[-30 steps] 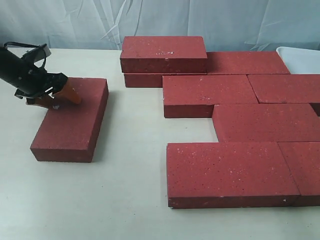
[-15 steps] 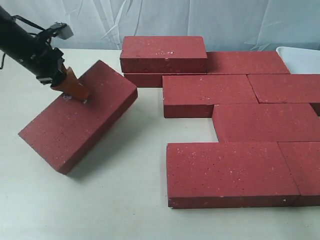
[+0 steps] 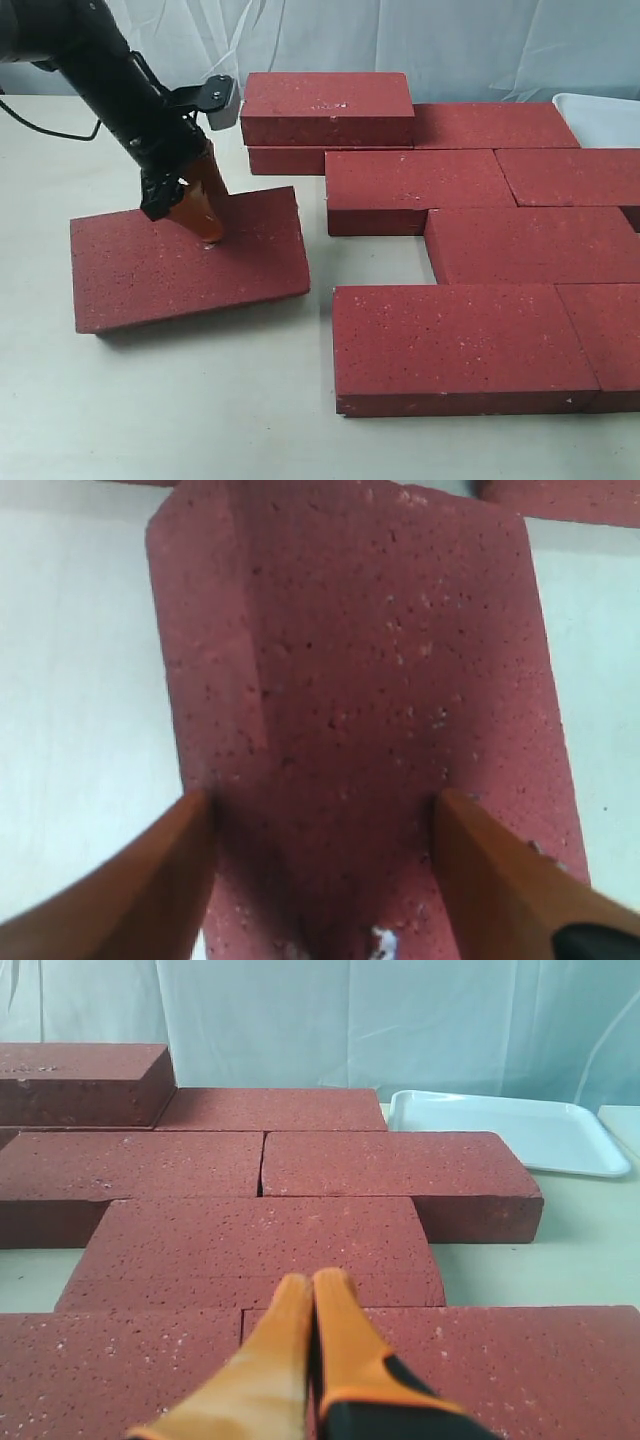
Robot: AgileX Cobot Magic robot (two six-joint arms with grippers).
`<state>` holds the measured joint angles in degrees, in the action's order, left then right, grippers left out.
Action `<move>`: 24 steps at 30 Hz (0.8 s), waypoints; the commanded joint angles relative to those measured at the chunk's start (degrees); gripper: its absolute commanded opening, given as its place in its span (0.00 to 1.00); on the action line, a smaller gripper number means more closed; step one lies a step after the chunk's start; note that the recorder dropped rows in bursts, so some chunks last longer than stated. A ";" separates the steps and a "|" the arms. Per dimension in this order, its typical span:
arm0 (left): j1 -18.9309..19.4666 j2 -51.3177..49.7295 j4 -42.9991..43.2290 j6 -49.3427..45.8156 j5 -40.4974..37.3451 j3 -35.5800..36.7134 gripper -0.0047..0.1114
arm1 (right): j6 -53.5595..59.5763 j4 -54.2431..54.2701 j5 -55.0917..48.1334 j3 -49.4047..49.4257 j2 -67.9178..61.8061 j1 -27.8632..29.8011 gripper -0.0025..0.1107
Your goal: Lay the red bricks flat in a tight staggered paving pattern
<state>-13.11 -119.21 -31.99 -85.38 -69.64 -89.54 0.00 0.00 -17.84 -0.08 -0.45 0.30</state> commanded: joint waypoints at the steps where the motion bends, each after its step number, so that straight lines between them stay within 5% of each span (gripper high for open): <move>1: -1.29 0.00 1.65 -1.14 4.17 -0.58 0.58 | 0.00 -0.30 0.45 0.08 0.45 0.33 0.01; 8: -1.08 3.41 13.55 12.52 19.70 -0.58 0.65 | 0.00 -0.30 0.45 0.08 0.45 0.33 0.01; 11: -1.08 6.24 20.33 21.12 17.98 -0.58 0.65 | 0.00 -0.30 0.45 0.08 0.45 0.33 0.01; 13: -1.08 8.28 28.08 37.77 14.72 -0.58 0.63 | 0.00 -0.30 0.45 0.08 0.45 0.33 0.01; 16: -1.08 10.46 43.19 60.95 9.52 -0.58 0.50 | 0.00 -0.30 0.45 0.08 0.45 0.33 0.01; 18: -0.04 10.81 47.51 72.80 4.60 -0.58 0.31 | 0.00 -0.30 0.45 0.08 0.45 0.33 0.01; 21: 1.97 10.70 44.53 77.18 -0.32 -0.38 0.05 | 0.00 -0.30 0.45 0.08 0.45 0.33 0.01; 24: 4.26 10.70 40.22 77.93 -0.32 2.10 0.05 | 0.00 -0.30 0.45 0.08 0.45 0.33 0.01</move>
<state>-10.50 -108.85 11.43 -10.44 -68.52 -89.34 0.00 0.00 -17.84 -0.08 -0.45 0.30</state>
